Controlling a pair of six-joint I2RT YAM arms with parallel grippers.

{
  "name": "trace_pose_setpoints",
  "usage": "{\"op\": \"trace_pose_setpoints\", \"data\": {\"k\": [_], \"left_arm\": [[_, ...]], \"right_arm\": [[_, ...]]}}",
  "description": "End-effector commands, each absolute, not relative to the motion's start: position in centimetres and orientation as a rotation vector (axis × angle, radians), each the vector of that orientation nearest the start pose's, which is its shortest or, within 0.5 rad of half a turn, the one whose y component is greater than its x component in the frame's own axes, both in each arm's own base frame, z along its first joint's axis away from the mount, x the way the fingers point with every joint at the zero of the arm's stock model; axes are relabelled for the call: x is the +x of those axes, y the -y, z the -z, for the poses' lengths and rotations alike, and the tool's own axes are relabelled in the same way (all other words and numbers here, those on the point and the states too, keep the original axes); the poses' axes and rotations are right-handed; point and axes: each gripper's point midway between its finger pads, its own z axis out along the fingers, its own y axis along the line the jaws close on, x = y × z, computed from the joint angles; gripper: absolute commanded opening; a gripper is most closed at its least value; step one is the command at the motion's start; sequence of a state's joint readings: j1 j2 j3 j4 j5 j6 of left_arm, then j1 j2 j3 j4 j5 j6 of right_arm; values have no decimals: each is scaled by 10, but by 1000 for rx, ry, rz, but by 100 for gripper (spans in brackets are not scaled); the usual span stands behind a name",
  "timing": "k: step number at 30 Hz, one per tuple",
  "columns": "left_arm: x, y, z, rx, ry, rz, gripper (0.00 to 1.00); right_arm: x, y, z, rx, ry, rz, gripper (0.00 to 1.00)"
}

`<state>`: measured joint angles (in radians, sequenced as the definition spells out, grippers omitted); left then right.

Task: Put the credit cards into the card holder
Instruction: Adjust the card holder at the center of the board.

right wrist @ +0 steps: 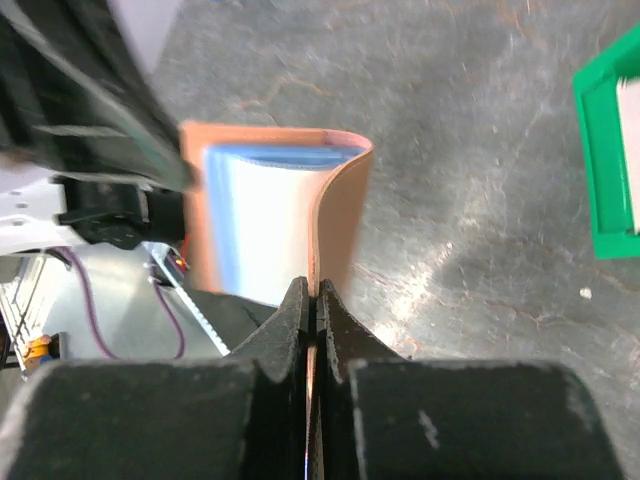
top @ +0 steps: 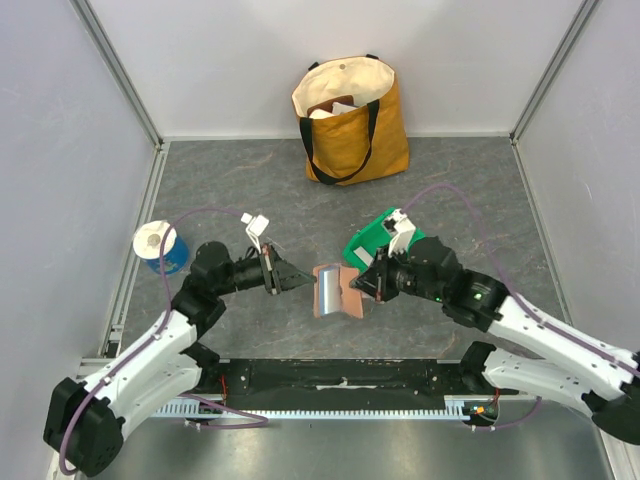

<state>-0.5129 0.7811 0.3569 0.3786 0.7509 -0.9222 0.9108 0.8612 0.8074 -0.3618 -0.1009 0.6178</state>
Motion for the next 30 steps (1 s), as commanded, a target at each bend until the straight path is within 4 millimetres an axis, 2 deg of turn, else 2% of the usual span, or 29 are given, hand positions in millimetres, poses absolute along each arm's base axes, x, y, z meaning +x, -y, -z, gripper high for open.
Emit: {"op": "trace_pose_setpoints", "data": {"k": [1,4,8,9,11,12,17,19,24,28,30], "left_arm": [[178,243,-221,232,-2066,1402,2],[172,246,-228,240,-2112,1434,2],[174,244,-203,176,-2267,1375,2],[175,244,-190,156,-2311,1353,2],[175,245,-172,130,-2362,1323,2],[171,247,-166,139,-2385,1319,2],[172,243,-138,102,-2452,1182,2],[171,239,-129,83,-2472,1150,2],[166,233,-117,48,-2486,1119,2],[165,228,-108,24,-2499,1092,11],[163,224,-100,6,-2516,1071,22]], "right_arm": [[152,-288,-181,-290,-2241,-1141,9],[161,-289,-152,-243,-2309,-1046,29],[178,-272,-132,-201,-2356,-828,53],[181,-266,-132,-187,-2348,-786,54],[182,-262,-132,-198,-2343,-759,45],[181,-261,-130,-206,-2348,-758,45],[167,-260,-106,-230,-2434,-767,56],[167,-251,-95,-188,-2457,-717,64],[160,-247,-94,-206,-2457,-739,73],[153,-252,-69,-242,-2534,-730,75],[149,-261,-63,-251,-2554,-784,70]]}}
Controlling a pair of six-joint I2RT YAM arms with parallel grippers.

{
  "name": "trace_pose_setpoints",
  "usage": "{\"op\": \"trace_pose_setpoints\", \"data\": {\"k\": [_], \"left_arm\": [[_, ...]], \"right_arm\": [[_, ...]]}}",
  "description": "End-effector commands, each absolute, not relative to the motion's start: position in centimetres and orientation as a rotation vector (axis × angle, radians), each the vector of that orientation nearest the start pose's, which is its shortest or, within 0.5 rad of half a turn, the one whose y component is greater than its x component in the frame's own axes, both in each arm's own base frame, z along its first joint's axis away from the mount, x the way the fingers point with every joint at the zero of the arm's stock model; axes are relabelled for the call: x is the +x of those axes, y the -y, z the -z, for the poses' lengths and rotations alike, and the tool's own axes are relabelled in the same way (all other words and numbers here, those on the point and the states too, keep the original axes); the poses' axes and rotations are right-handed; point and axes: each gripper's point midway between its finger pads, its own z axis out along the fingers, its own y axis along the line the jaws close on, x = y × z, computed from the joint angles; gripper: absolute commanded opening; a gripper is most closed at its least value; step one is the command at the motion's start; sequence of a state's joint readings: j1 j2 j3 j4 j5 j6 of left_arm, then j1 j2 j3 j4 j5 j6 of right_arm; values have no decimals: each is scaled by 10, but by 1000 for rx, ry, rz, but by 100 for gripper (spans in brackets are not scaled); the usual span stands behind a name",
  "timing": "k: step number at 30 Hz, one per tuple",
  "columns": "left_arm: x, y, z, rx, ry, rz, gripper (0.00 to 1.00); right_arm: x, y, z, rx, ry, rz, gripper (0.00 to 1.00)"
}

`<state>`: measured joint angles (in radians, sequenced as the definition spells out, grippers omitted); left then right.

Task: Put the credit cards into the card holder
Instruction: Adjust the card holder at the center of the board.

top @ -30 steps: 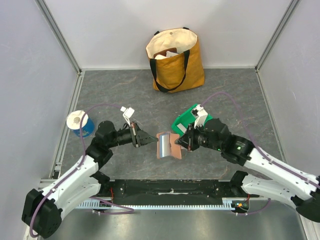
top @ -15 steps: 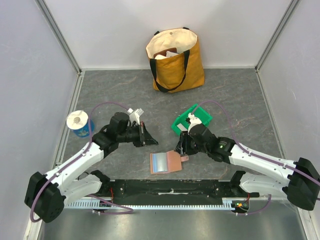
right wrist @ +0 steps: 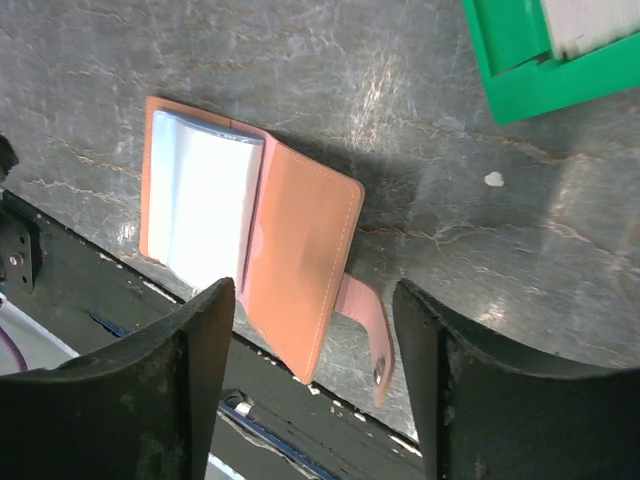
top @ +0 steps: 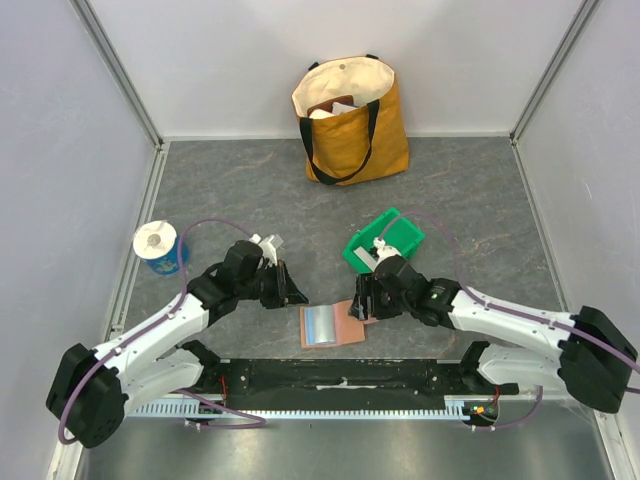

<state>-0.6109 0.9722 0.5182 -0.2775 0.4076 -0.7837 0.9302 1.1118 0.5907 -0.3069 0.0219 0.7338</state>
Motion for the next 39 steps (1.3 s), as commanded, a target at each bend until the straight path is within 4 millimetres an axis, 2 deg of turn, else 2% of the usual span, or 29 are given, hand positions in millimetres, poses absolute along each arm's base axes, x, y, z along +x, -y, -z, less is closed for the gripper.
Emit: {"op": "trace_pose_setpoints", "data": {"k": [1,3,8,10,11,15,17,21,24,29,33,39], "left_arm": [[161,222,-95,-5,-2524,1062,25],[157,219,-88,-23,-2535,1051,31],[150,211,-72,-60,-2559,1031,38],[148,208,-66,-78,-2565,1017,41],[148,207,-63,-85,-2573,1008,43],[147,203,-55,-108,-2578,988,50],[146,204,-55,-109,-2568,1000,54],[145,209,-54,-107,-2544,1062,60],[142,210,-42,-119,-2551,1078,61],[146,218,-35,-144,-2525,1136,60],[151,218,-29,-159,-2549,1102,56],[155,223,-39,-194,-2501,1154,39]], "right_arm": [[150,-265,-61,-251,-2549,-806,68],[150,-267,-55,-256,-2558,-801,64],[155,-247,-35,-224,-2594,-635,20],[151,-234,-21,-222,-2634,-561,6],[149,-227,-14,-223,-2657,-512,3],[142,-204,16,-234,-2724,-355,0],[140,-198,24,-239,-2739,-305,0],[140,-195,29,-233,-2749,-266,0],[140,-193,33,-253,-2755,-216,0],[134,-198,37,-291,-2758,-227,0],[134,-202,36,-289,-2752,-244,0],[131,-205,40,-299,-2762,-240,0]]}}
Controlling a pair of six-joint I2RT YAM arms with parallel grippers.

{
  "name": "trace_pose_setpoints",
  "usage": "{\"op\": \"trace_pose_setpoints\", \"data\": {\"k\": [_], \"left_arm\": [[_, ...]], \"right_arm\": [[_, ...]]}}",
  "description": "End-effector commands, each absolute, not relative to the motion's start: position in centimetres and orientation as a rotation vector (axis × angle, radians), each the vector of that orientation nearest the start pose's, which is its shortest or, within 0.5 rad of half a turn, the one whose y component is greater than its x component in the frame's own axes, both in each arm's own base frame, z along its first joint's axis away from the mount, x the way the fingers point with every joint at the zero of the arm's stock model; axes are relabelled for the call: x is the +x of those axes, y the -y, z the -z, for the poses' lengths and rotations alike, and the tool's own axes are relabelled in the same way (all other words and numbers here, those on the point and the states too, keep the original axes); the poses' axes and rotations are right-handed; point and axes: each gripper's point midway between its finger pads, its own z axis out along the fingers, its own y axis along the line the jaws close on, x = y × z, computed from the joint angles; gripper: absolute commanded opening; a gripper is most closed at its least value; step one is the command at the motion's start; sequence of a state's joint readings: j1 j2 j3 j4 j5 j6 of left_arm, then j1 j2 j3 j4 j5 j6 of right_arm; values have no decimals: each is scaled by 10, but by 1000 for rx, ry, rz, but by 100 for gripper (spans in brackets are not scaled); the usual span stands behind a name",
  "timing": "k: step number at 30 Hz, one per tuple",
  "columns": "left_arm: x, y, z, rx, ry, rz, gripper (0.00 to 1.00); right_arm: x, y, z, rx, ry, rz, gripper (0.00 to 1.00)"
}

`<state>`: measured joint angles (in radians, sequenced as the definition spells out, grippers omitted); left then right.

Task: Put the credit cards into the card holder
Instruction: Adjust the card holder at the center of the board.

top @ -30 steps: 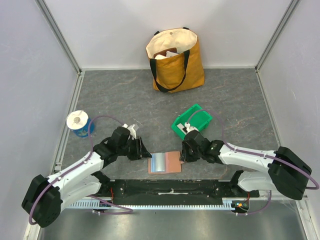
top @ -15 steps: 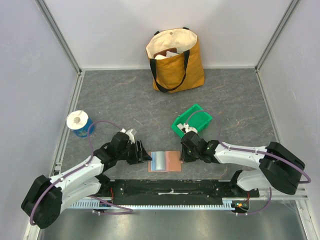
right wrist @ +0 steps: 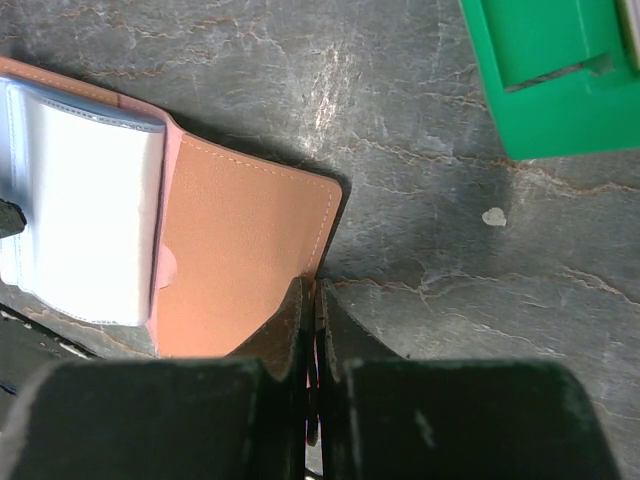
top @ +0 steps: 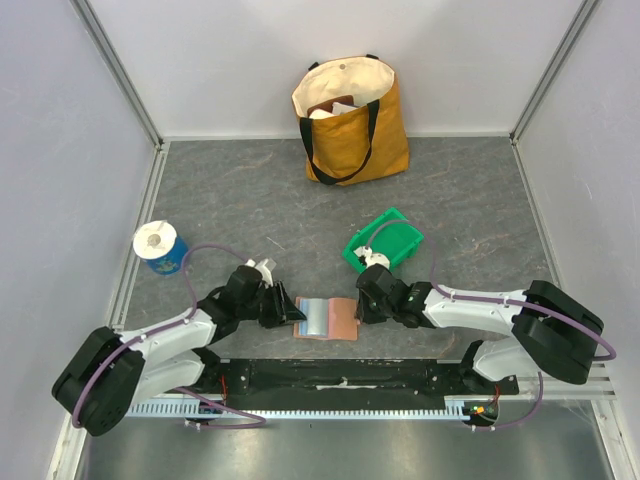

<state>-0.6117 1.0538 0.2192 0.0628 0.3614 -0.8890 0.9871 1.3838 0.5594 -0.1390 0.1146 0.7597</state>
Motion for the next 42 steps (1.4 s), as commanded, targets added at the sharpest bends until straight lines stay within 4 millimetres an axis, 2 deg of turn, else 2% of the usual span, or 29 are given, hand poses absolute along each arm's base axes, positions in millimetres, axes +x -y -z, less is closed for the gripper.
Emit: {"op": "trace_pose_setpoints", "data": {"k": [1,7,16,22,30,33,36,39,42], "left_arm": [[157,223,-43,-207,-2484,1160,39],[160,222,-60,-211,-2416,1182,35],[160,221,-65,-207,-2393,1186,31],[161,221,-69,-207,-2376,1191,20],[161,222,-78,-187,-2335,1224,25],[160,222,-77,-186,-2338,1227,15],[158,224,-75,-178,-2351,1237,12],[159,225,-74,-174,-2356,1243,3],[158,226,-72,-171,-2366,1239,2]], "right_arm": [[131,-204,40,-297,-2764,-239,0],[131,-206,40,-303,-2763,-241,0],[132,-209,39,-313,-2762,-248,0],[134,-211,37,-311,-2761,-255,0],[133,-210,37,-314,-2765,-251,0],[133,-211,37,-315,-2766,-250,0],[133,-210,38,-318,-2769,-247,0],[132,-211,37,-323,-2769,-252,0],[133,-212,35,-323,-2763,-260,0]]}}
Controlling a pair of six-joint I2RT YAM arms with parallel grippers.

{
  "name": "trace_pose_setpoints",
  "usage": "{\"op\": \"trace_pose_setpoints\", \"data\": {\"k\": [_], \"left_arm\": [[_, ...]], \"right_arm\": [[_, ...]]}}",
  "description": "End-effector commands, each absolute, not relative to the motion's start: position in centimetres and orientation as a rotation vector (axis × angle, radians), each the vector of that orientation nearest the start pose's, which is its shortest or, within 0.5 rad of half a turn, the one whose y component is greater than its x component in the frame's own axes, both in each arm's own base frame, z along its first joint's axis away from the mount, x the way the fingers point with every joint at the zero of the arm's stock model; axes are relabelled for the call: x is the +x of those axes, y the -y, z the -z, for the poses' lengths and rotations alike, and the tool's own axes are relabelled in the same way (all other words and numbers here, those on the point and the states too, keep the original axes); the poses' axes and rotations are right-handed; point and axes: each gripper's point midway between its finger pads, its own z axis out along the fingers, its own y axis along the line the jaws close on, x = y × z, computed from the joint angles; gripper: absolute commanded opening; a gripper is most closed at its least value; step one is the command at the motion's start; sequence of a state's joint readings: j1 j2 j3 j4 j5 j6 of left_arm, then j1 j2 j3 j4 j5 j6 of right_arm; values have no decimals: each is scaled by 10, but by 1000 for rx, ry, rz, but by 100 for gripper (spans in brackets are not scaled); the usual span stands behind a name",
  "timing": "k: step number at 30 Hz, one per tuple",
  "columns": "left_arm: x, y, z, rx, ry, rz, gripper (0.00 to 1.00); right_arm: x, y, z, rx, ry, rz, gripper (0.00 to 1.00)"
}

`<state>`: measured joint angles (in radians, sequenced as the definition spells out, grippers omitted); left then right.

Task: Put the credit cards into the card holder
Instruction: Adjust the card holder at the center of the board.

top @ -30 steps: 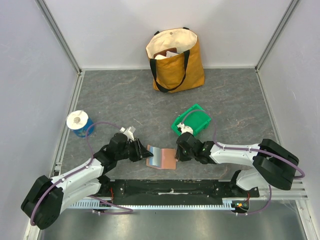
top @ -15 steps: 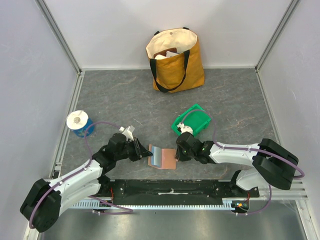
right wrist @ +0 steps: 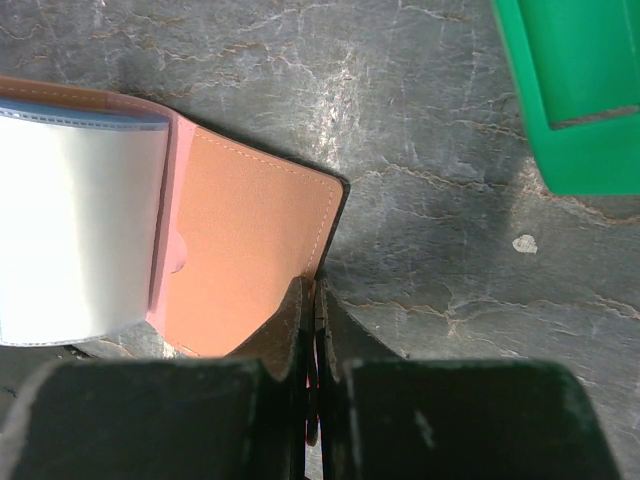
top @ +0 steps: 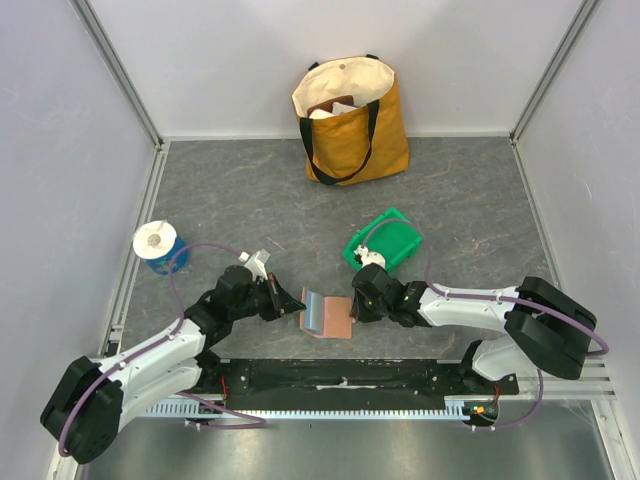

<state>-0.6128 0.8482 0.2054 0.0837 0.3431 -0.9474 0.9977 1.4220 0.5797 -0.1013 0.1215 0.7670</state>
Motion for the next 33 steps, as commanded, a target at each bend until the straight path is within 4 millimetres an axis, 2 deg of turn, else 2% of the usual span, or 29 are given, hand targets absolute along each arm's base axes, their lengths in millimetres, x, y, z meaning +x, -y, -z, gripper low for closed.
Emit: {"op": "trace_pose_setpoints", "data": {"k": [1,5,8,11,13,16,19,20,22,25,29,31,33], "left_arm": [[158,226,-73,-167,-2361,1246,2],[161,229,-87,-127,-2340,1253,2],[166,231,-104,-115,-2331,1237,2],[166,231,-101,-96,-2418,1153,2],[165,233,-96,-86,-2469,1090,2],[157,245,-91,-20,-2538,1014,2],[151,255,-87,63,-2597,863,2],[154,260,-91,81,-2599,813,2],[152,265,-82,122,-2650,705,2],[150,279,-80,171,-2655,627,2],[150,291,-81,198,-2650,506,2],[147,308,-90,252,-2608,504,2],[149,306,-92,233,-2606,383,2]], "right_arm": [[133,-212,34,-322,-2760,-264,1],[136,-222,16,-323,-2707,-352,13],[142,-233,-11,-307,-2632,-452,31],[148,-242,-39,-288,-2550,-547,50],[150,-244,-51,-283,-2516,-581,60],[153,-245,-70,-268,-2473,-611,64],[158,-241,-92,-235,-2411,-623,65],[162,-237,-98,-208,-2391,-608,65],[168,-231,-113,-163,-2344,-598,66],[176,-216,-132,-99,-2286,-552,67],[184,-196,-146,-6,-2242,-467,68],[186,-191,-146,19,-2233,-446,68],[186,-188,-144,33,-2237,-428,68]]}}
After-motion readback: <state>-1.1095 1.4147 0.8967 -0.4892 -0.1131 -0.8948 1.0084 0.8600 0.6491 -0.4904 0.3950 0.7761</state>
